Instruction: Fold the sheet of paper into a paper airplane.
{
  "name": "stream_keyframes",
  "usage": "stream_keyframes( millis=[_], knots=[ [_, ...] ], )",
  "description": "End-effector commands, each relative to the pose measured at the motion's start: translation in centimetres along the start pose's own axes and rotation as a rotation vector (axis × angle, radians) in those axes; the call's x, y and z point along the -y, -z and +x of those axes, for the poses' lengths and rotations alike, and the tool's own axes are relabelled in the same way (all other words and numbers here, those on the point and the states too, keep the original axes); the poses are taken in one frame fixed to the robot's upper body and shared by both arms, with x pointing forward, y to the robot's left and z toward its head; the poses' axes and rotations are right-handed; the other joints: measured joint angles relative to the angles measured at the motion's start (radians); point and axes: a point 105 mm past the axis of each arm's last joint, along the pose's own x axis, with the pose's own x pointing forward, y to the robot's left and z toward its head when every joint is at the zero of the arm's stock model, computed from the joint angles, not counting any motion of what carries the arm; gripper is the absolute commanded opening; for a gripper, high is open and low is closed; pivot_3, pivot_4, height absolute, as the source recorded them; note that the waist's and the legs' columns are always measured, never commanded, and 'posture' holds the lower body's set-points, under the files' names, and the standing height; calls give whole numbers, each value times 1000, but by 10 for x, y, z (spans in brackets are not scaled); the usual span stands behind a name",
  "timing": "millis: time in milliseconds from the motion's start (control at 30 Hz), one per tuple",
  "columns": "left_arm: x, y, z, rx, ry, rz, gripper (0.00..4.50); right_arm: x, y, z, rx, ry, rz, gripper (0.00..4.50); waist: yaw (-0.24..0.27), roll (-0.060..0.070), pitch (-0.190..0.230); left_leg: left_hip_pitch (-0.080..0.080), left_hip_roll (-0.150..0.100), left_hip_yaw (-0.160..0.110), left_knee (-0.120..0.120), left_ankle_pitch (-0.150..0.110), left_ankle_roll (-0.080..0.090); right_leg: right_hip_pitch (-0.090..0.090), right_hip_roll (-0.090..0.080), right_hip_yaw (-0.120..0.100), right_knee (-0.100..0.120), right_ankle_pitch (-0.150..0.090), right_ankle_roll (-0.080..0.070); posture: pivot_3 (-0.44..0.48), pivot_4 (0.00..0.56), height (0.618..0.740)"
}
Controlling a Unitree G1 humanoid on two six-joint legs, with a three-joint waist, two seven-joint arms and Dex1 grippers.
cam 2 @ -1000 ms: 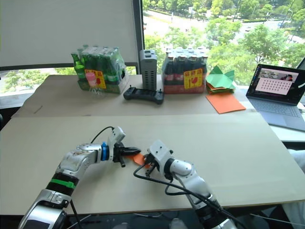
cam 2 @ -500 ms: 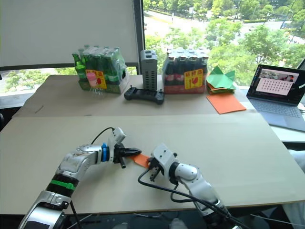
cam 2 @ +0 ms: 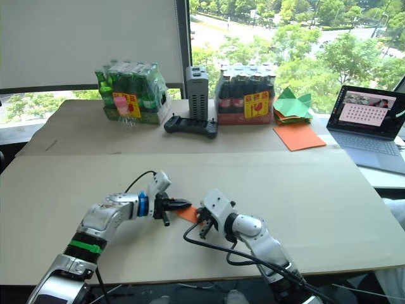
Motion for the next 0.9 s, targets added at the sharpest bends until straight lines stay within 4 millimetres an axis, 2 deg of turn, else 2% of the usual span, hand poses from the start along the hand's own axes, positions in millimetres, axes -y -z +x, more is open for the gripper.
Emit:
stream_keyframes(
  millis=[33, 433, 600, 733, 833, 900],
  knots=[
    [-14, 4, -14, -5, -64, -9, 0, 4, 25, -4, -99, 20, 35, 27, 0, 0, 0, 0, 0, 0, 0, 0, 0, 0, 0, 0, 0, 0, 0, 0, 150, 740],
    [-23, 15, -26, -17, -105, -28, 0, 6, 33, -10, -140, 10, 19, 27, 1, 0, 0, 0, 0, 0, 0, 0, 0, 0, 0, 0, 0, 0, 0, 0, 150, 740],
    [-23, 15, -26, -9, -109, -36, 0, 20, 33, -17, -152, 30, 2, 27, 1, 0, 0, 1, 0, 0, 0, 0, 0, 1, 0, 0, 0, -2, 3, 0, 150, 740],
    [-23, 12, -27, 0, -110, -32, 0, 31, 20, -19, -113, 50, -8, 27, 1, 0, 0, 1, 0, 0, 0, 0, 0, 1, 0, 0, 0, -2, 3, 0, 150, 740],
    [-24, 9, -27, -14, -118, 20, 0, 37, 1, -18, -43, 57, -2, 27, 0, 0, 0, 0, 0, 0, 0, 0, 0, 1, 0, 0, 0, -2, 3, 0, 150, 740],
    [-21, 0, -28, 22, -104, 15, 0, 39, -14, -17, 20, 60, 0, 27, 0, 0, 0, 0, 0, 0, 0, 0, 0, 0, 0, 0, 0, -1, 2, 0, 150, 740]
  ],
)
